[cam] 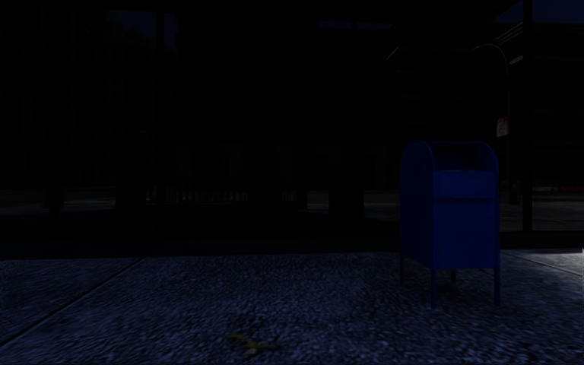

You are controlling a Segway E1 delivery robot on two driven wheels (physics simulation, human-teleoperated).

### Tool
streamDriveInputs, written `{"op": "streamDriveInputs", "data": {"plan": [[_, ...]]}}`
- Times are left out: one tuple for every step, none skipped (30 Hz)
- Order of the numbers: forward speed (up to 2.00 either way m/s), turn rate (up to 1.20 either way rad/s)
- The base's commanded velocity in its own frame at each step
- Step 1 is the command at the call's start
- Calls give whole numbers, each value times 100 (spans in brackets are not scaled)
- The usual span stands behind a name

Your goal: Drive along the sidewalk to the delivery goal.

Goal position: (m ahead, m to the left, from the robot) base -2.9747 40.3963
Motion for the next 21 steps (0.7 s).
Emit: {"op": "streamDriveInputs", "data": {"plan": [[85, 59], [85, 59], [85, 59], [85, 59], [85, 59], [85, 59], [85, 59], [85, 61], [85, 64], [85, 69], [85, 70], [85, 70], [85, 70], [85, 70], [85, 70], [85, 70], [85, 70], [85, 70], [85, 70], [85, 70], [85, 70]]}}
